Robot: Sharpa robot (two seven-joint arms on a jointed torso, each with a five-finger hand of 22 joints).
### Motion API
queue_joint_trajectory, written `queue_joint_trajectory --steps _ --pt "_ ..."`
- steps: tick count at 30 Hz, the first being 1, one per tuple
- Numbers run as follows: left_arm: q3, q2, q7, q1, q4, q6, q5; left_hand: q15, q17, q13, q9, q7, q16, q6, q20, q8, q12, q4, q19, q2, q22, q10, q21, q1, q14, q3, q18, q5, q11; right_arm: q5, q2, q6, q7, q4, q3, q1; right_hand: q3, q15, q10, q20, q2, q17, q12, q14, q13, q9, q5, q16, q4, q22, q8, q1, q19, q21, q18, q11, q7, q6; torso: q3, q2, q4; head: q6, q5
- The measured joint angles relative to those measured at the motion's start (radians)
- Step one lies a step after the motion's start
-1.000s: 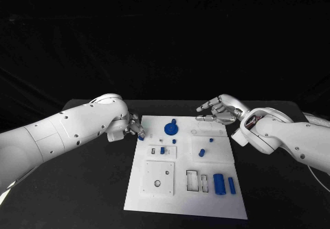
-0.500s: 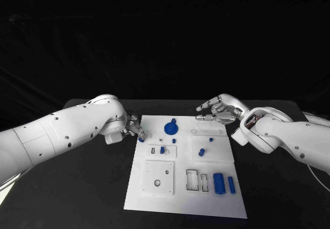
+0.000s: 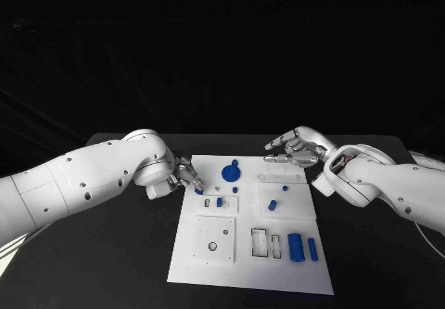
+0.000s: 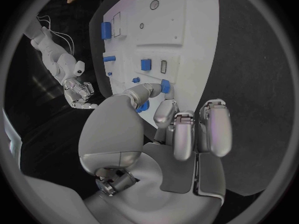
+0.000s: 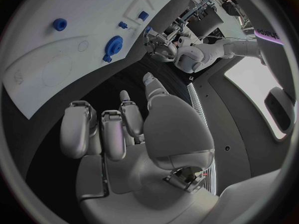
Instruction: Assemble the parts on the task board
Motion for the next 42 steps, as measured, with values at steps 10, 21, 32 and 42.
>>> queue_joint_trajectory --steps 10,21,32,42 --pt "-0.010 0.004 -0.001 0.000 0.021 -0.030 0.047 0.000 0.000 -0.007 0.000 0.000 0.000 0.000 -0.004 0.000 -0.004 -0.001 0.004 0.005 0.001 0.004 0.005 -0.003 0.000 0.001 0.000 0.004 -0.004 0.000 0.001 0.001 0.000 -0.001 0.000 0.000 0.000 0.000 0.000 0.000 0.000 0.000 0.000 0.000 0.000 0.000 0.000 0.000 0.000 0.000 0.000 0.000 0.000 0.000 0.000 0.000 0.000 0.000 0.0007 0.000 0.0005 -0.007 0.000" --pt "-0.025 0.025 -0.002 -0.004 0.026 -0.035 0.004 -0.006 0.001 -0.012 0.000 -0.004 0.000 -0.004 -0.005 0.000 -0.007 -0.001 0.003 0.010 0.001 0.006 0.014 -0.006 -0.001 0.001 0.000 0.004 -0.006 0.001 0.002 0.001 0.000 0.000 0.000 0.000 0.000 0.000 0.000 0.000 0.000 0.000 0.000 0.000 0.000 0.001 0.000 0.000 0.000 0.000 0.000 0.000 0.000 0.000 0.000 0.000 0.000 0.000 0.0008 0.001 -0.0004 -0.012 0.006" --pt "-0.028 0.039 -0.002 -0.009 0.026 -0.033 -0.103 -0.007 0.001 0.000 0.000 -0.004 0.000 -0.004 -0.007 0.000 -0.001 0.000 0.000 0.016 0.001 0.016 0.023 -0.013 0.000 -0.006 0.000 0.004 -0.009 0.003 0.003 0.003 0.002 0.000 0.000 0.000 0.000 0.000 0.000 0.000 0.000 0.001 0.000 0.000 0.000 0.001 0.004 0.000 0.000 0.000 0.000 0.000 0.000 0.000 0.000 0.000 0.000 0.000 0.0006 0.002 -0.0003 -0.014 0.008" --pt "-0.028 0.045 -0.001 -0.008 0.027 -0.018 -0.152 -0.007 0.000 0.009 0.000 -0.004 0.000 -0.004 -0.007 0.007 0.006 0.001 0.000 0.015 0.000 0.023 0.027 -0.014 0.000 -0.007 0.000 0.004 -0.009 0.005 0.003 0.005 0.004 0.000 0.000 0.000 0.000 0.000 0.000 0.000 0.000 0.000 0.000 0.000 0.000 0.001 0.004 0.000 0.000 0.000 0.000 0.000 0.000 0.000 0.000 0.000 0.000 0.000 -0.0001 0.002 -0.0002 -0.017 0.009"
